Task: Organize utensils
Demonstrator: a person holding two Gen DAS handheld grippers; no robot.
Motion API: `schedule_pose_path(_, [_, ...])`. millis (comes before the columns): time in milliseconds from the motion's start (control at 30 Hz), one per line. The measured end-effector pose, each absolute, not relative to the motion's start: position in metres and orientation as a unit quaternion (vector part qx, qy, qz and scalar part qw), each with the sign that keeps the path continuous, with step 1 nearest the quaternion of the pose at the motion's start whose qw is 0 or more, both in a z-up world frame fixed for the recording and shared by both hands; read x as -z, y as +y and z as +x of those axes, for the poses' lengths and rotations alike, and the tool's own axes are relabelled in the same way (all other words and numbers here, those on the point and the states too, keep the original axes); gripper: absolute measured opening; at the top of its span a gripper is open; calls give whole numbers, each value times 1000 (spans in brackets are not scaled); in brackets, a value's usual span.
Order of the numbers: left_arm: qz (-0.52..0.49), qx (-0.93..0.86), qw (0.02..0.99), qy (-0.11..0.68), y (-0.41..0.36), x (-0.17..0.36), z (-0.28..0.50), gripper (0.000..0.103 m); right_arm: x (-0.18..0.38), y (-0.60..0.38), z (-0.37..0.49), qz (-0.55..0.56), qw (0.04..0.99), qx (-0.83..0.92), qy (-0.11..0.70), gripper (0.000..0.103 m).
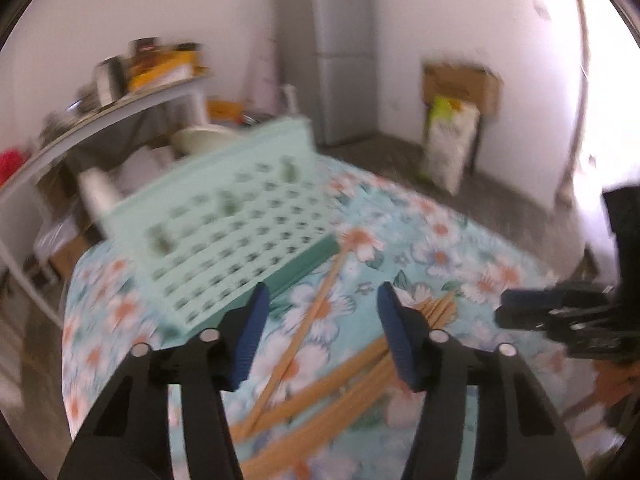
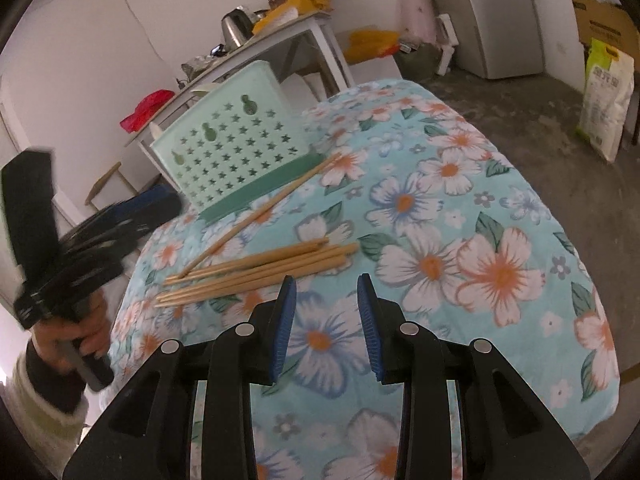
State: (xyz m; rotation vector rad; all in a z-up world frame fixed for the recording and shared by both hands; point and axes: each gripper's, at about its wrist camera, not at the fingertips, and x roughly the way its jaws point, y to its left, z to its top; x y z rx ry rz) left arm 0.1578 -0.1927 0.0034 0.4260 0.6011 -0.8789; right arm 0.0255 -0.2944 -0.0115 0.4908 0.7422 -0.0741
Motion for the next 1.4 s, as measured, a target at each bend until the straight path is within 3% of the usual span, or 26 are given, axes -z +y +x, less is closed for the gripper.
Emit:
schedule_pose_path(267, [308, 421, 782, 343, -253, 47, 199, 24, 30, -299, 38, 269, 885, 16, 380, 32])
schedule_pose_path(333, [314, 414, 775, 358, -257, 56, 205, 13, 31, -299, 42, 269, 884, 14, 383, 32])
schedule_pose_path(467, [317, 412, 779, 350, -255, 55, 207, 6, 27, -303, 46, 272, 885, 14, 378, 32])
schedule_pose_path(700, [368, 419, 774, 300, -232, 11, 168, 5, 15, -308, 40, 270, 890, 15, 368, 32])
schedule_pose_path(833, [361, 424, 762, 332, -194, -10, 142, 5, 14, -309, 33, 292, 882, 6, 369, 32])
schedule_pose_path(1067, [309, 390, 781, 378, -144, 17, 104, 5, 41, -308, 38, 434, 810, -40, 392, 31])
schedule_pose_path(1267, [292, 361, 815, 346, -126, 37, 76, 5, 58, -312, 65, 510, 767, -19, 389, 31])
schedule_pose_path(1333, [296, 356, 820, 337, -119, 43, 69, 5, 63, -313, 70, 528, 759, -8, 381, 28])
schedule_pose_path(1400, [304, 355, 821, 327, -117, 48, 66, 5, 65, -312, 72, 532, 756, 5, 381, 18])
